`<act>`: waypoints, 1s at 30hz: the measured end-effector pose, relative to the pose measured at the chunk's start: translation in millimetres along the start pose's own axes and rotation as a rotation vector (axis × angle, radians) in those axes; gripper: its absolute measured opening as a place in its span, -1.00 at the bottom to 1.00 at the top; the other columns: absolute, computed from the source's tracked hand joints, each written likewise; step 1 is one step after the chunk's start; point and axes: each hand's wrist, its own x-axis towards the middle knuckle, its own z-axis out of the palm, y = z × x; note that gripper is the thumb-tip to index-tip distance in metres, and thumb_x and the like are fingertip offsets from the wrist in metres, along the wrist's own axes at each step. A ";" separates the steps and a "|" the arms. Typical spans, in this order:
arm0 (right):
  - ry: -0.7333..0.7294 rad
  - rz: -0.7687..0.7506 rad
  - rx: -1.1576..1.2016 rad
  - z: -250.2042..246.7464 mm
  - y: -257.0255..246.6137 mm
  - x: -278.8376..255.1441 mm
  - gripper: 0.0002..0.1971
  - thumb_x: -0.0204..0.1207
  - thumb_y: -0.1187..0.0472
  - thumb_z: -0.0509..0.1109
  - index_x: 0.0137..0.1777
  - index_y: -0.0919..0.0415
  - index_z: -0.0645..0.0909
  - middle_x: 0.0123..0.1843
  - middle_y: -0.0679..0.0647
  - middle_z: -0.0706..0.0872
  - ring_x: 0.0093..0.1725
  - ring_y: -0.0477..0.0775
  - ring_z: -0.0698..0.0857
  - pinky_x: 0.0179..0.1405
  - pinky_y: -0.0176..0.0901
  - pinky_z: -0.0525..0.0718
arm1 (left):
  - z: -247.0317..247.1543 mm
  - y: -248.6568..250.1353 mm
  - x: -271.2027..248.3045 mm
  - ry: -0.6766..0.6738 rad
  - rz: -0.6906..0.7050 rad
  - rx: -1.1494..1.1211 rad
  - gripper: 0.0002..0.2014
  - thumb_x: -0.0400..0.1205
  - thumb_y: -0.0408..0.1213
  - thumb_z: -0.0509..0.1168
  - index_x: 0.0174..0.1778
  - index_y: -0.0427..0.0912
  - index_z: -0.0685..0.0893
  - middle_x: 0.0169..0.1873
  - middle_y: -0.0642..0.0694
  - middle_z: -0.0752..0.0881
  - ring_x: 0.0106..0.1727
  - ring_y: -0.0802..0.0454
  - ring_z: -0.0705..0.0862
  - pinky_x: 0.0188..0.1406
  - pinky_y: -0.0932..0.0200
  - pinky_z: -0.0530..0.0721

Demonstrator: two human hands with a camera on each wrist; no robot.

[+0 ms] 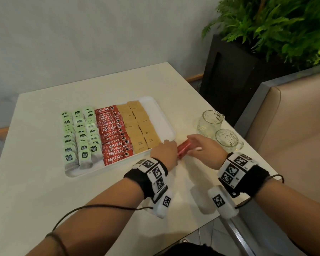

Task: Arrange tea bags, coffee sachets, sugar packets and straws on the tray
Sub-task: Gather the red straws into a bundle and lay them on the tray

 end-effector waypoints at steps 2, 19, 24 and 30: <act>-0.038 -0.032 -0.191 6.9 -2.2 1.7 -0.21 0.37 0.09 0.60 0.59 0.02 0.34 0.46 0.04 0.48 0.41 0.05 0.48 0.40 -0.15 0.42 | 0.0 -12.9 -7.7 -0.025 0.112 0.043 -0.66 0.68 -0.15 0.29 0.34 -0.17 0.49 0.16 -0.19 0.60 0.11 -0.20 0.67 -0.16 0.01 0.50; -0.193 -0.073 -0.458 27.9 -34.5 4.8 -0.64 0.39 -0.02 0.57 0.21 -0.07 0.75 0.05 0.05 0.69 0.07 0.09 0.66 -0.01 -0.10 0.57 | 0.2 -33.7 -28.6 0.009 0.159 0.216 -0.71 0.69 -0.21 0.21 0.29 -0.24 0.53 0.19 -0.21 0.63 0.19 -0.22 0.64 0.06 -0.05 0.55; -0.207 -0.115 -0.516 32.6 -35.0 6.0 -0.70 0.43 -0.09 0.52 0.15 -0.11 0.77 -0.02 0.07 0.69 0.01 0.11 0.66 -0.09 -0.07 0.59 | 4.4 -30.8 -26.2 0.042 0.199 0.162 -0.67 0.67 -0.08 0.27 0.27 -0.19 0.53 0.15 -0.17 0.62 0.18 -0.19 0.64 -0.14 0.02 0.45; -0.218 -0.093 -0.610 22.6 -32.1 9.4 -0.73 0.52 -0.05 0.43 0.15 0.03 0.72 0.03 0.03 0.71 0.07 0.11 0.67 -0.11 -0.12 0.53 | -0.2 -30.2 -22.0 0.027 0.214 0.224 -0.73 0.75 -0.13 0.13 0.23 -0.23 0.54 0.12 -0.17 0.66 0.11 -0.19 0.68 -0.22 0.05 0.41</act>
